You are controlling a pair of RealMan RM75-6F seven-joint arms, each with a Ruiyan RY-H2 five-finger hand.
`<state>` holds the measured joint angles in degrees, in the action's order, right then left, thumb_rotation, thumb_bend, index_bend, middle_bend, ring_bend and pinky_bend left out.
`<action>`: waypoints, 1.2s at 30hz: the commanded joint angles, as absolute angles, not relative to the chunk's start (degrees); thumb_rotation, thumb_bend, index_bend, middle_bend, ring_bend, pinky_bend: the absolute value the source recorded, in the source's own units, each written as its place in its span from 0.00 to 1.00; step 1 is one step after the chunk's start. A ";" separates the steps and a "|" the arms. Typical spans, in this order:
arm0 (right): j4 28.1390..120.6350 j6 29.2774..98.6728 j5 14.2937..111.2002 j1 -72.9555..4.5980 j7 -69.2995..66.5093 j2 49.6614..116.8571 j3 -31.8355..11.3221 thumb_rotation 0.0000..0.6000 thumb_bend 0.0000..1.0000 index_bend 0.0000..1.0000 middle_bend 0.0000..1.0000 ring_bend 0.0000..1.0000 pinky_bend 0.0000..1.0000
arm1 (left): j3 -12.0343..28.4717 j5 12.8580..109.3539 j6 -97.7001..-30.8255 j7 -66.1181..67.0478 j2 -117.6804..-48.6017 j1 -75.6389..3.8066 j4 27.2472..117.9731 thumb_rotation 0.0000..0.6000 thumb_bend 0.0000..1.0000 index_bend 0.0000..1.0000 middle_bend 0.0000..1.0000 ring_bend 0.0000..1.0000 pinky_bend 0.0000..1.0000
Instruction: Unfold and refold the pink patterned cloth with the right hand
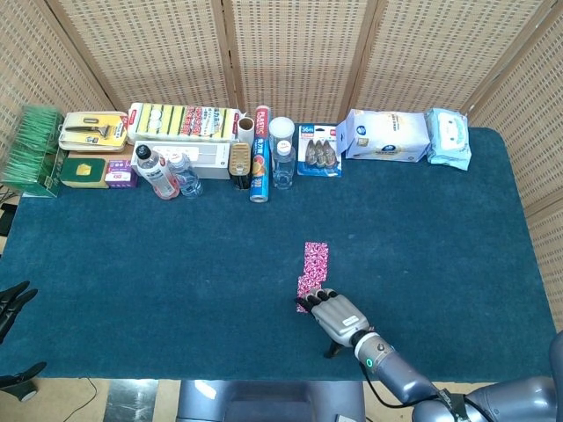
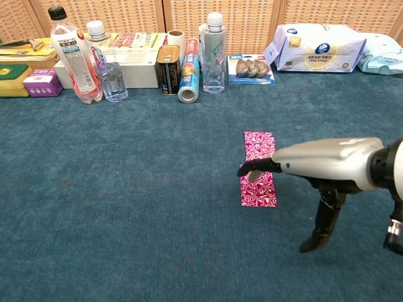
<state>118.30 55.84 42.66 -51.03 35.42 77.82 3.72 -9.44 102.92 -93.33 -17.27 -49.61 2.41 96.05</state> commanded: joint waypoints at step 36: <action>99.88 50.81 30.36 -54.85 31.35 83.96 -1.42 1.00 0.00 0.05 0.13 0.06 0.10 | -9.68 102.70 -92.09 -17.60 -49.20 1.76 96.48 1.00 0.07 0.00 0.00 0.00 0.05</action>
